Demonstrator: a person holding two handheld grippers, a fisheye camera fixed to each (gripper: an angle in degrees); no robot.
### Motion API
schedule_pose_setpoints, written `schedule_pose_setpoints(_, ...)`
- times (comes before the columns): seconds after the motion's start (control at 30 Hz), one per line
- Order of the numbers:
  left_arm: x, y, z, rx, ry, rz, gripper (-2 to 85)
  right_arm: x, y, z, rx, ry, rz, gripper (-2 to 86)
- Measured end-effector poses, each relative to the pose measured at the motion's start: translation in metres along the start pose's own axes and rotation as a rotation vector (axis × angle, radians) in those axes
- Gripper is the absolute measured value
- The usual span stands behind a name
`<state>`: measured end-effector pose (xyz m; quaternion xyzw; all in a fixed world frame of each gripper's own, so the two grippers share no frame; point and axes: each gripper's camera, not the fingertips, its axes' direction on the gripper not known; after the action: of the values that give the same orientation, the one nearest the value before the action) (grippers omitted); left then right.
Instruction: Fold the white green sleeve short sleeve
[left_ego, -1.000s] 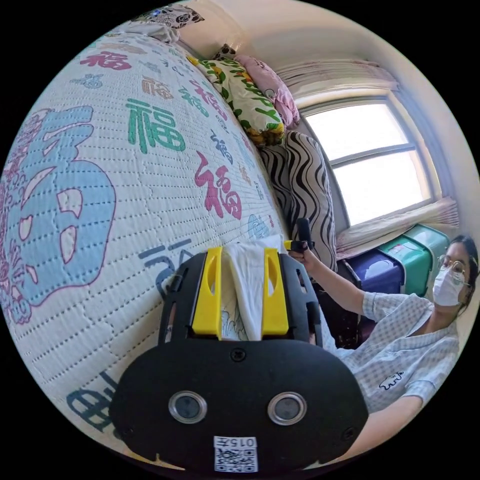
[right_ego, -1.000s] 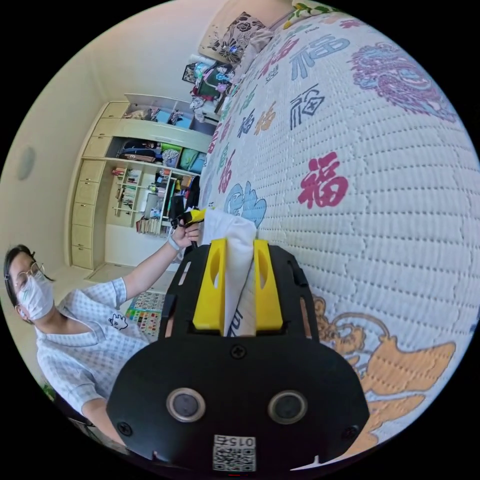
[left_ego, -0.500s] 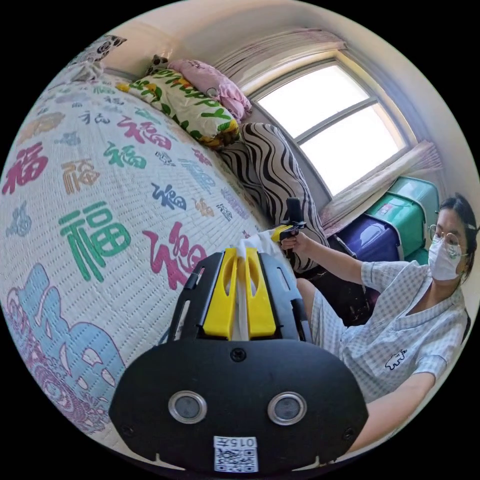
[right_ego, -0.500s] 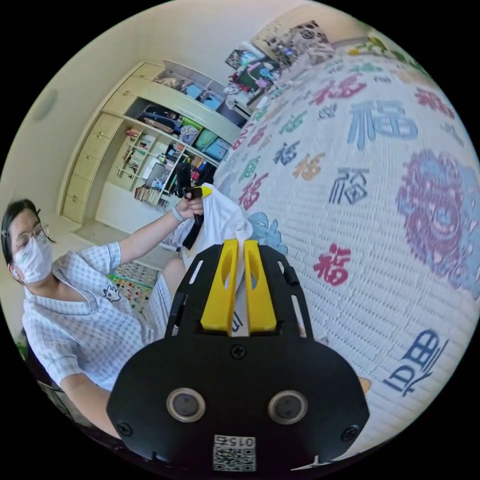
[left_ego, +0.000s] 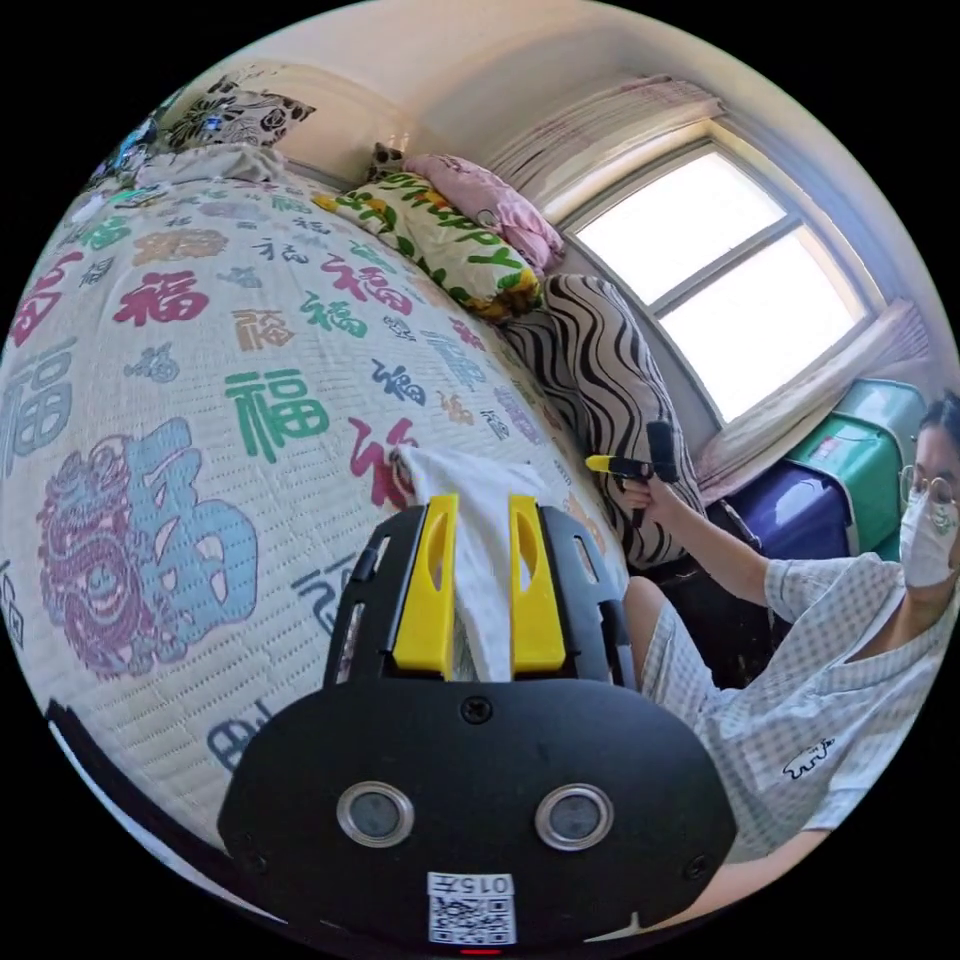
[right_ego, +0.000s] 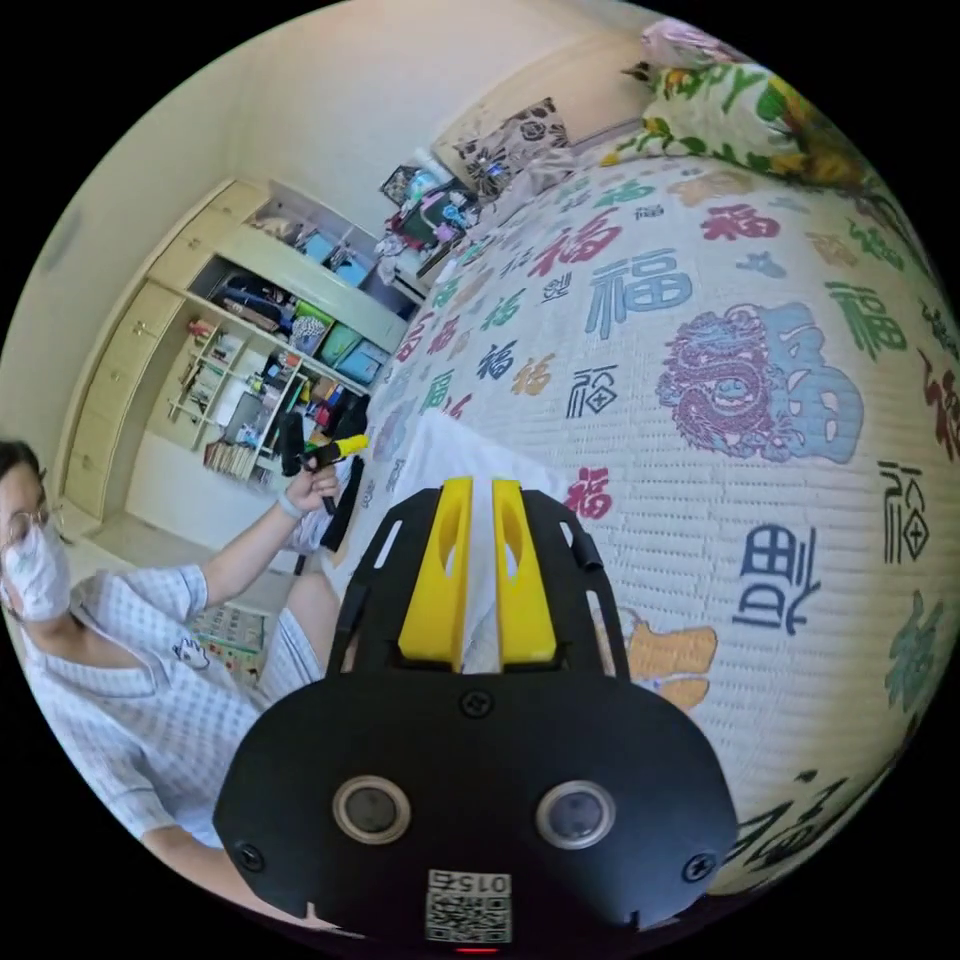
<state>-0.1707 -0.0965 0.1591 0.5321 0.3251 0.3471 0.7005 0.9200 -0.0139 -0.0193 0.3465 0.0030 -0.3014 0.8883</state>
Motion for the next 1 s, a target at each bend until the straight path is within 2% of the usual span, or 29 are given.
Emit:
schedule_pose_setpoints(0.07,0.014,0.036,0.002,-0.104,-0.081,-0.044,9.3,-0.041,0.025,0.006,-0.048,0.069,-0.086,6.2)
schedule_pose_setpoints(0.2,0.034,0.102,0.021,-0.189,-0.176,-0.145,9.8,-0.111,0.068,0.043,-0.147,0.179,-0.230,7.5)
schedule_pose_setpoints(0.3,0.039,0.128,0.044,-0.171,-0.150,-0.244,9.4,-0.158,0.091,0.093,-0.260,0.277,-0.337,9.7)
schedule_pose_setpoints(0.43,0.043,0.131,0.057,-0.126,-0.200,-0.299,4.3,-0.200,0.113,0.149,-0.462,0.373,-0.484,11.1)
schedule_pose_setpoints(0.5,0.045,0.130,0.058,-0.117,-0.174,-0.309,1.5,-0.212,0.123,0.163,-0.518,0.491,-0.566,9.7)
schedule_pose_setpoints(0.57,0.059,0.127,0.053,-0.100,-0.172,-0.268,0.3,-0.221,0.134,0.170,-0.523,0.661,-0.646,4.4)
schedule_pose_setpoints(0.67,0.076,0.130,0.044,-0.051,-0.133,-0.268,-0.2,-0.227,0.138,0.163,-0.511,0.646,-0.640,0.0)
schedule_pose_setpoints(0.93,0.088,0.164,0.062,-0.091,-0.134,-0.315,-0.1,-0.235,0.157,0.152,-0.522,0.635,-0.662,-0.6)
schedule_pose_setpoints(1.0,0.085,0.170,0.068,-0.091,-0.191,-0.322,0.3,-0.234,0.158,0.156,-0.529,0.648,-0.660,0.0)
